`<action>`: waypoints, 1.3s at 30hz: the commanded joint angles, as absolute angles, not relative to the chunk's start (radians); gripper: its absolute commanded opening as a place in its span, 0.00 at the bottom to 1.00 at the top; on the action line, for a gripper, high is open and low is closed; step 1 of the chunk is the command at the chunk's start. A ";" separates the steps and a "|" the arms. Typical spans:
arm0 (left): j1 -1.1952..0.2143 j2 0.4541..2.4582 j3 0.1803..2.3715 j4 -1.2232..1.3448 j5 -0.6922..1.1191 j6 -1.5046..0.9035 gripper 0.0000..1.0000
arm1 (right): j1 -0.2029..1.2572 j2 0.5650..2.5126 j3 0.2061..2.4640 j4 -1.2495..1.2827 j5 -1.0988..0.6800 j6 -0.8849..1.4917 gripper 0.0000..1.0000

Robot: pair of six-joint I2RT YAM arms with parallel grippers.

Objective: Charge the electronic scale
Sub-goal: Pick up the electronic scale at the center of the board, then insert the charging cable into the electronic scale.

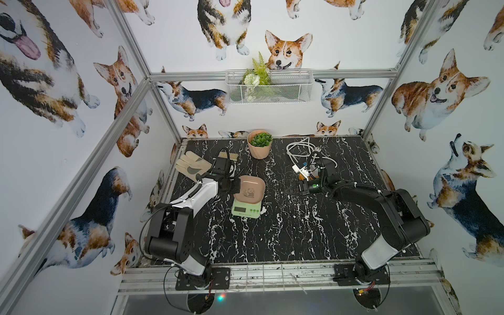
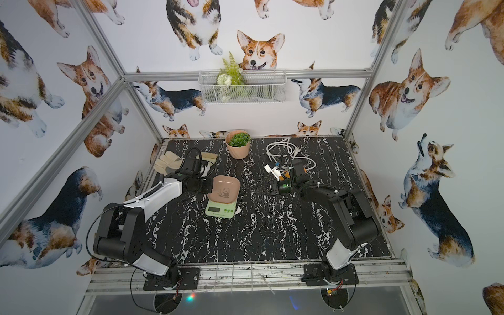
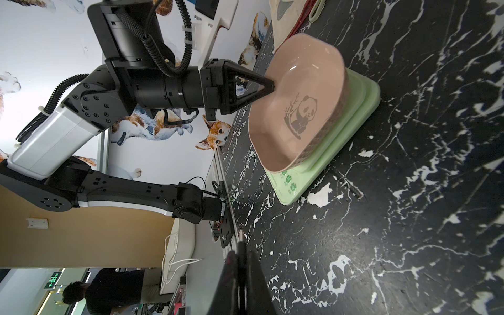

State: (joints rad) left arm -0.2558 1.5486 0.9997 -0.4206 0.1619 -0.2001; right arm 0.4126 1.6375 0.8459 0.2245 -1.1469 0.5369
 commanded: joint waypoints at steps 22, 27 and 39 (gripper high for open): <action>-0.202 1.324 0.935 0.085 0.735 -0.622 0.00 | 0.414 1.386 0.785 0.352 -1.133 0.643 0.00; -0.202 1.312 0.936 0.114 0.750 -0.643 0.00 | 0.416 1.376 0.797 0.310 -1.133 0.619 0.00; -0.202 1.307 0.928 0.126 0.755 -0.650 0.00 | 0.417 1.362 0.828 0.247 -1.119 0.577 0.00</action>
